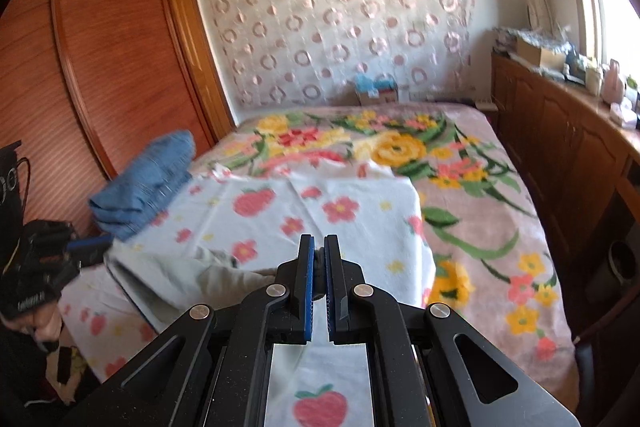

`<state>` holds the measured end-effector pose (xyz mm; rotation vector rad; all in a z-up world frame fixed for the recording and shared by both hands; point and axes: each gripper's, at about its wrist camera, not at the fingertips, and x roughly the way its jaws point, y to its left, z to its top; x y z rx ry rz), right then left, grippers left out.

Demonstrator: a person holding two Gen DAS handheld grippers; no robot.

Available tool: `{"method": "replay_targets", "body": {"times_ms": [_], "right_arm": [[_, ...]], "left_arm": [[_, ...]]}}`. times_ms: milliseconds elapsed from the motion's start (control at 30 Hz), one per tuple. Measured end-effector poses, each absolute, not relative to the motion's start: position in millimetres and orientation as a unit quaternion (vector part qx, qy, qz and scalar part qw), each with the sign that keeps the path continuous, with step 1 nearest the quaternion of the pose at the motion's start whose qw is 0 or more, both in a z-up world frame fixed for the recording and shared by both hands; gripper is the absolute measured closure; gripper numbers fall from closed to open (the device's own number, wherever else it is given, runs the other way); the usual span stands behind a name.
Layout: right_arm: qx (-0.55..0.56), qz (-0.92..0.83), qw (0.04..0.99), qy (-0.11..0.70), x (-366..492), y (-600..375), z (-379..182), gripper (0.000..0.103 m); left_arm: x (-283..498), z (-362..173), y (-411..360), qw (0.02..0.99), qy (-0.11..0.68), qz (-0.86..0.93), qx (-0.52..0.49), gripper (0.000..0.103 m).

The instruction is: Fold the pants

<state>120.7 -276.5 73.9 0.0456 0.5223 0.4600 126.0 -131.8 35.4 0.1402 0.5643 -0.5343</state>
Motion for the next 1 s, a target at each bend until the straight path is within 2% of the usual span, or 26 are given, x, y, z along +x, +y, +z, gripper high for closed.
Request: {"method": "replay_targets", "body": {"times_ms": [267, 433, 767, 933, 1000], "right_arm": [[-0.005, 0.251, 0.938, 0.237, 105.7, -252.2, 93.3, 0.099], [-0.001, 0.275, 0.921, 0.277, 96.2, -240.4, 58.6, 0.099], [0.041, 0.301, 0.879, 0.369, 70.0, -203.9, -46.9, 0.099], [0.046, 0.265, 0.885, 0.38, 71.3, -201.5, -69.7, 0.098], [0.041, 0.242, 0.891, 0.381, 69.5, -201.5, -74.1, 0.094]], "left_arm": [[137.5, 61.6, -89.5, 0.94, 0.243, -0.232, 0.054, 0.1], [136.4, 35.5, -74.8, 0.939, 0.261, -0.217, 0.06, 0.1], [124.8, -40.7, -46.4, 0.927, 0.324, -0.185, 0.035, 0.1], [122.4, -65.7, -48.0, 0.92, 0.344, -0.187, 0.03, 0.1], [120.9, -71.9, -48.6, 0.918, 0.348, -0.187, 0.029, 0.1]]}}
